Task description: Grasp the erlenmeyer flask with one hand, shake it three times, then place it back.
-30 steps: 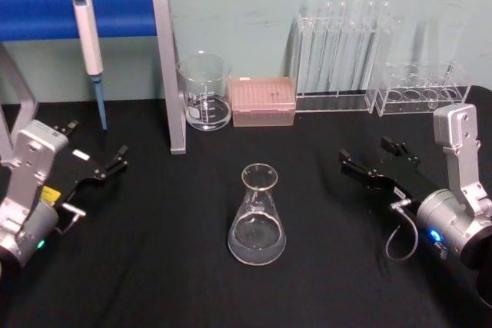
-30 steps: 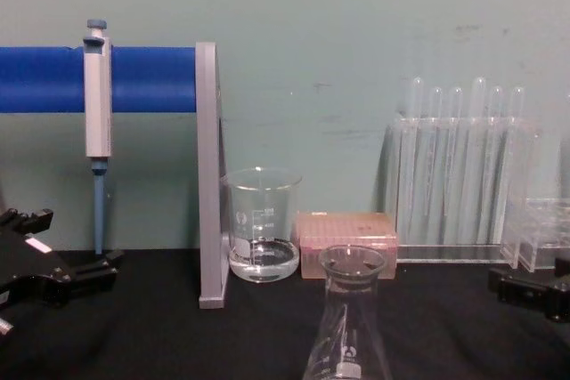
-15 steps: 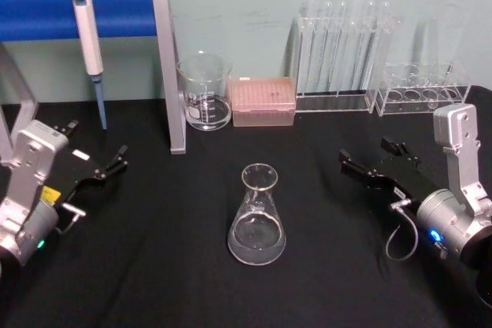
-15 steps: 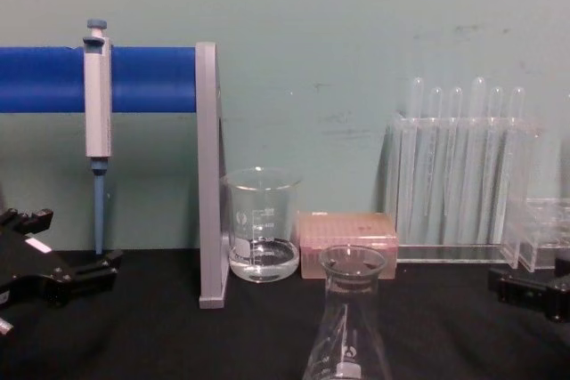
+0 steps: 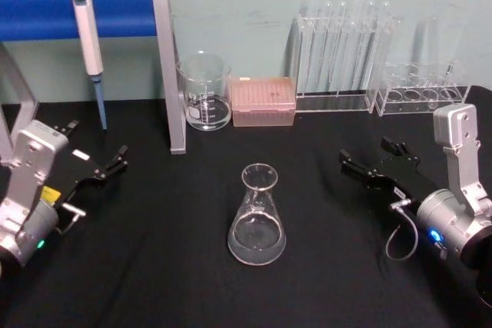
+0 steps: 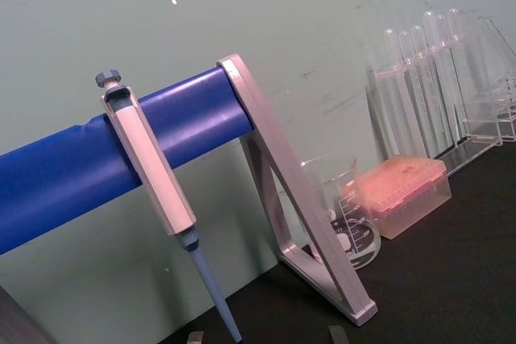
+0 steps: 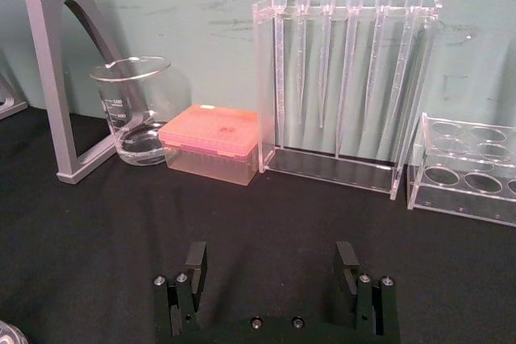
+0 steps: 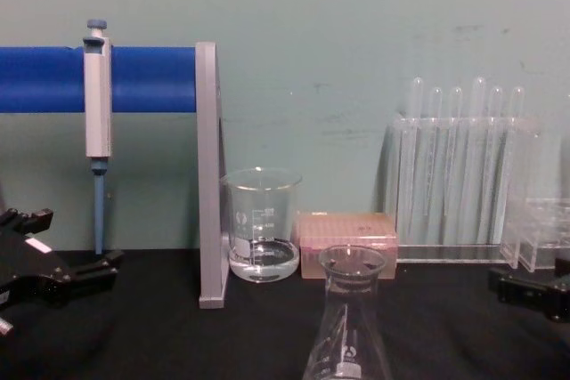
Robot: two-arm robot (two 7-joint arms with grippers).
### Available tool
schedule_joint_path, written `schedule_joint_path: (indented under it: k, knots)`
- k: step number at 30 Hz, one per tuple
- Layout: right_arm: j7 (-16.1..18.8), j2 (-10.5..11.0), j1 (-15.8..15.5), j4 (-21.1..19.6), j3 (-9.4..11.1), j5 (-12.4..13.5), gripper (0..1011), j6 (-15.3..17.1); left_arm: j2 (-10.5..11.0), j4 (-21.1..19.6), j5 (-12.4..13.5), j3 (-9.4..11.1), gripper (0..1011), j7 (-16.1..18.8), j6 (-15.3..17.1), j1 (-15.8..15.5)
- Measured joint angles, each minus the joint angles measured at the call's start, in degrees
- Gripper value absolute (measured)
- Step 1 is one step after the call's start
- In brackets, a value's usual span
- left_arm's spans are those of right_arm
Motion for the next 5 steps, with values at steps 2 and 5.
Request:
schedule_joint_path:
  k: [2, 5]
  knots:
    - [0.0, 0.0, 0.0, 0.0, 0.0, 0.0, 1003, 0.0, 0.0, 0.0, 0.0, 0.0, 1001, 0.0, 0.0, 0.0]
    - [0.0, 0.0, 0.0, 0.0, 0.0, 0.0, 1003, 0.0, 0.0, 0.0, 0.0, 0.0, 1001, 0.0, 0.0, 0.0]
